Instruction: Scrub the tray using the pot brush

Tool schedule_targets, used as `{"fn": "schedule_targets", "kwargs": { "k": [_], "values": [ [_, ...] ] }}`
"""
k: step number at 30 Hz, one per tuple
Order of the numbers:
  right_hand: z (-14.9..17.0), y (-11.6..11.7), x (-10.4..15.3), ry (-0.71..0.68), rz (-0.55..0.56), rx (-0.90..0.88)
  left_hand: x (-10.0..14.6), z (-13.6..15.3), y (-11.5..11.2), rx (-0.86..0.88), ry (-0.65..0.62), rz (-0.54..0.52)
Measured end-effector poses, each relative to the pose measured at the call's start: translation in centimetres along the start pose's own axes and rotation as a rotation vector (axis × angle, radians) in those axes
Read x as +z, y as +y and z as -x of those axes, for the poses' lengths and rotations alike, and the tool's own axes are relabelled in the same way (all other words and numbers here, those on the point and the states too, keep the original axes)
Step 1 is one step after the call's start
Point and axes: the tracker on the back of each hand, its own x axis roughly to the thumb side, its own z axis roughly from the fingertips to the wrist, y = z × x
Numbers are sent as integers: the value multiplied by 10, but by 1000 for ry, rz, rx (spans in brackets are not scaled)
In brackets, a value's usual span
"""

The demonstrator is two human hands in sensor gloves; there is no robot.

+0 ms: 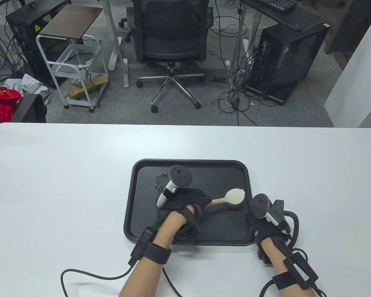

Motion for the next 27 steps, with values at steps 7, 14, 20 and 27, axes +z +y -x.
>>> {"fn": "schedule_targets", "kwargs": {
  "k": [7, 14, 20, 27],
  "values": [
    [0, 0, 0, 0, -1, -1, -4, -6, -18, -57, 5, 2],
    [0, 0, 0, 0, -1, -1, -6, -7, -26, -102, 19, 36],
    [0, 0, 0, 0, -1, -1, -5, 0, -16, -140, 70, 97],
    [0, 0, 0, 0, 0, -1, 1, 17, 10, -185, 148, 120]
  ]
}}
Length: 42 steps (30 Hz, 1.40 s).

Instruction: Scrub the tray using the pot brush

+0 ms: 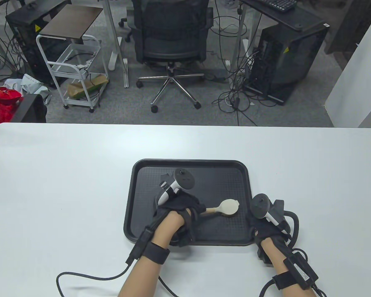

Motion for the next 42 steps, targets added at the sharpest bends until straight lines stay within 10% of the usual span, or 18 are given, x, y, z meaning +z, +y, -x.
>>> {"fn": "schedule_targets", "kwargs": {
  "k": [19, 42],
  "values": [
    [0, 0, 0, 0, -1, -1, 37, 124, 76, 102, 259, -40],
    [0, 0, 0, 1, -2, -3, 83, 238, 98, 431, 335, -157]
  ]
}}
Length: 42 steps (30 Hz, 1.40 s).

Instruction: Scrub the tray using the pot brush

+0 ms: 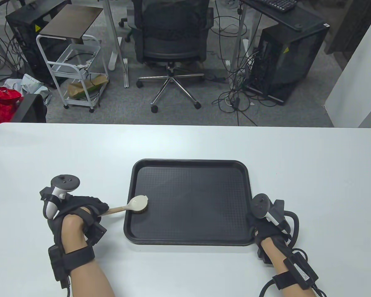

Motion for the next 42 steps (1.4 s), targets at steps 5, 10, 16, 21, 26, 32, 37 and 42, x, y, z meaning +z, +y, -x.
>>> {"fn": "schedule_targets", "kwargs": {
  "k": [5, 10, 16, 21, 26, 32, 37, 42],
  "values": [
    [0, 0, 0, 0, 1, 2, 10, -23, -1, 0, -107, -39],
    [0, 0, 0, 1, 2, 4, 2, -73, -37, 39, -354, 78],
    [0, 0, 0, 0, 0, 0, 5, -126, -89, -17, -435, 181],
    [0, 0, 0, 0, 2, 3, 17, -160, -131, -150, -461, 112],
    [0, 0, 0, 0, 2, 3, 22, -181, -174, -248, -487, 208],
    [0, 0, 0, 0, 3, 3, 23, -192, -207, -318, -542, 225],
    [-1, 0, 0, -1, 3, 4, 26, -194, -218, -350, -529, 236],
    [-1, 0, 0, 0, 5, 7, 24, -191, -218, -360, -506, 243]
  ]
}}
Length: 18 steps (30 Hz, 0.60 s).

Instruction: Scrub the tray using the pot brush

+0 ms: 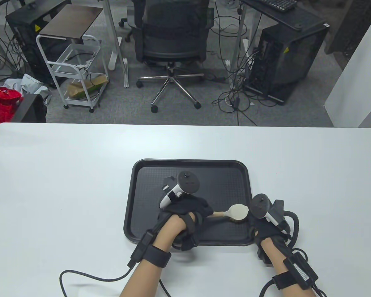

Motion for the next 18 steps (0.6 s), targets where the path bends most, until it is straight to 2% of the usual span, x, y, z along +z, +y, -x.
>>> {"fn": "schedule_targets", "kwargs": {
  "k": [9, 18],
  "values": [
    [0, 0, 0, -1, -1, -4, -3, 9, -1, -9, 50, 67],
    [0, 0, 0, -1, 0, -3, 7, 26, 20, -52, 122, 87]
  ]
}}
